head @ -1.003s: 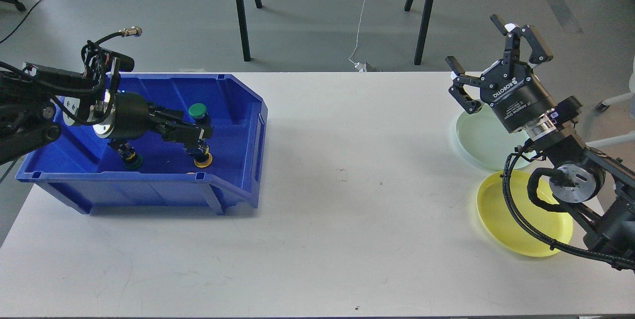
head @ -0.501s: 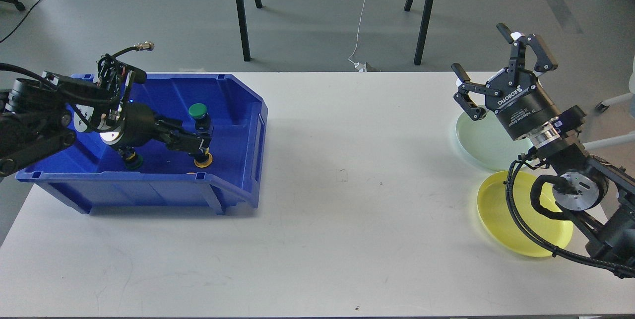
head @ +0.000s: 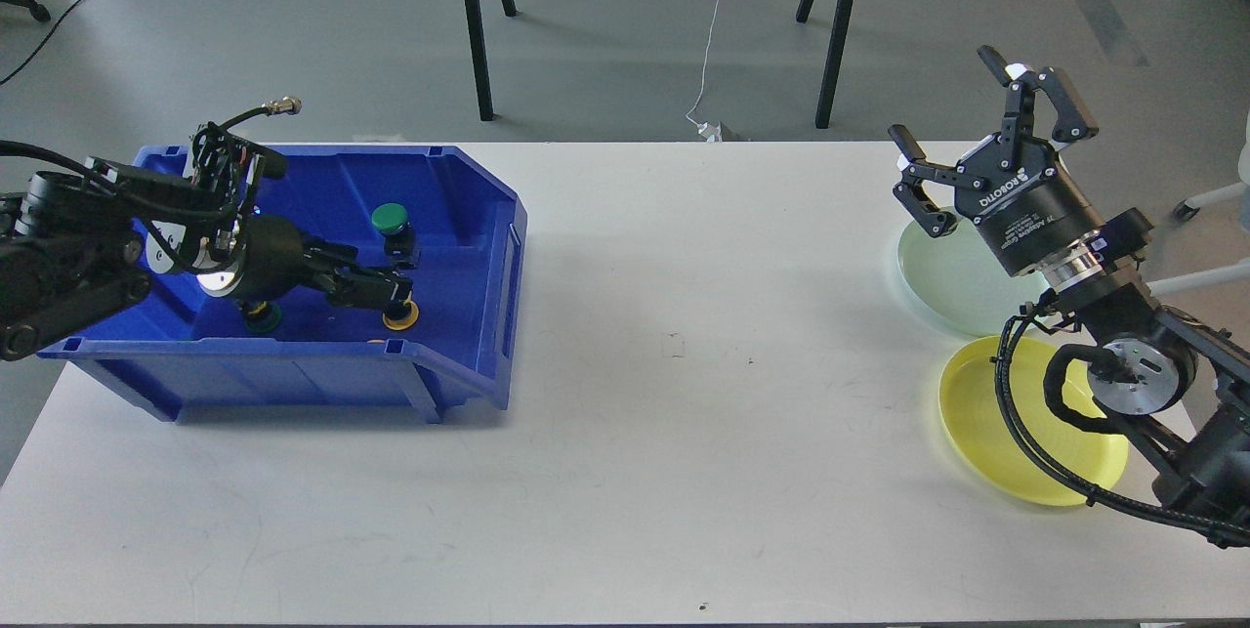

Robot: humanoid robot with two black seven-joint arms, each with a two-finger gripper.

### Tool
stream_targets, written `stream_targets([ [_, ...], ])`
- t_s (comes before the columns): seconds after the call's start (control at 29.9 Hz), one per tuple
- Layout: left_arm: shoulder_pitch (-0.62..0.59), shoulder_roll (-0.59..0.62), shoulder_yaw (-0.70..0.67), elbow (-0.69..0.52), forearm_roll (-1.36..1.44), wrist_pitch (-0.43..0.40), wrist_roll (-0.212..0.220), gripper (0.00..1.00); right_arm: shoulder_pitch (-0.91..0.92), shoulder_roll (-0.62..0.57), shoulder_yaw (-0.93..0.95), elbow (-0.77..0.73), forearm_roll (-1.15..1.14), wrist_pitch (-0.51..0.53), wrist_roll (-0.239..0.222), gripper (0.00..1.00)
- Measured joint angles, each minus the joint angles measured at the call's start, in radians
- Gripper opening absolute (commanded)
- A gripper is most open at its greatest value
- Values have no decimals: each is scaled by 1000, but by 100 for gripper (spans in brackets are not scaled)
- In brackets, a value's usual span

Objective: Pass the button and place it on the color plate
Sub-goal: 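Lower the left gripper into the bin and grasp the yellow button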

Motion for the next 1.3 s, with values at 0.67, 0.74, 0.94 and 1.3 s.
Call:
stream_targets([
  [0.67, 11, -25, 2, 26, 0, 1, 0, 79, -17, -1, 12, 1, 0, 0, 0, 99],
  [0.74, 11, -28, 2, 26, 0, 1, 0, 78, -17, -2, 12, 1, 0, 0, 0, 99],
  [0.94, 16, -32, 8, 28, 13, 2, 0, 72, -20, -1, 12, 1, 0, 0, 0, 99],
  [1.3, 17, -35, 9, 37, 15, 26, 0, 53, -25, -1, 12, 3, 0, 0, 0, 99],
])
